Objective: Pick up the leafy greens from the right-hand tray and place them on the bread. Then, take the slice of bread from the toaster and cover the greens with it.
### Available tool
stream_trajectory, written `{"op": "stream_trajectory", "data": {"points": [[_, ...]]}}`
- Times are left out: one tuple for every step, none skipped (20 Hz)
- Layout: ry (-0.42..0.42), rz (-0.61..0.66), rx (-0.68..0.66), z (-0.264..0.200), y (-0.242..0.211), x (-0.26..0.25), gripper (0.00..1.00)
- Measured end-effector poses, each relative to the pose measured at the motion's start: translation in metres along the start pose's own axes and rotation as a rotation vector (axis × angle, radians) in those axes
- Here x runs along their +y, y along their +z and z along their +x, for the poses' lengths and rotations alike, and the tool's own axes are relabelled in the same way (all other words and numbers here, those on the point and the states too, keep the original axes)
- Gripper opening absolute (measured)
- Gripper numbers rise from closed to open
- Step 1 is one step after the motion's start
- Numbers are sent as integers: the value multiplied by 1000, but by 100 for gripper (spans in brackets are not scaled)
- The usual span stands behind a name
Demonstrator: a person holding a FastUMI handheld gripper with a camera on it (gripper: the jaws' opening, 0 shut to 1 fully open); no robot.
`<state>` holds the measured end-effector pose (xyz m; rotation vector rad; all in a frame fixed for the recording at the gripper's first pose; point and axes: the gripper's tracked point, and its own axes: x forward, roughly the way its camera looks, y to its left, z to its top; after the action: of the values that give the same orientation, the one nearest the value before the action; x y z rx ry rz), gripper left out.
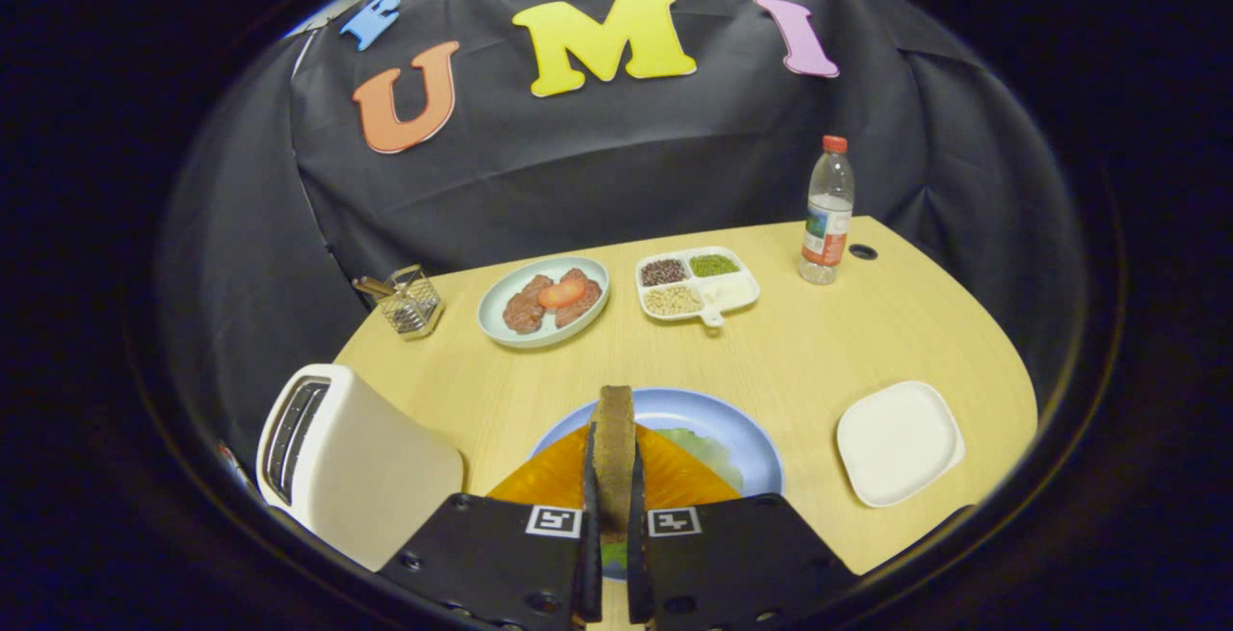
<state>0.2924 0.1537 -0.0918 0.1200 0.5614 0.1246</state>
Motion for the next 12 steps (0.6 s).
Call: {"op": "stream_trajectory", "data": {"points": [[1,5,4,3,-2,-5,10],[7,8,12,6,-5,-8,10],[13,14,14,9,-7,-12,10],[18,18,14,12,-9,-16,10],[22,16,13,14,-11,-20,10],[22,13,12,18,-14,-25,10],[25,8,13,21,-16,-30,12],[24,8,17,25,-18,-34,12],[20,4,17,27,-21,-39,12],[19,3,24,30,-25,-42,16],[21,5,29,32,-29,-44,16],[23,7,29,34,-30,-46,17]]}}
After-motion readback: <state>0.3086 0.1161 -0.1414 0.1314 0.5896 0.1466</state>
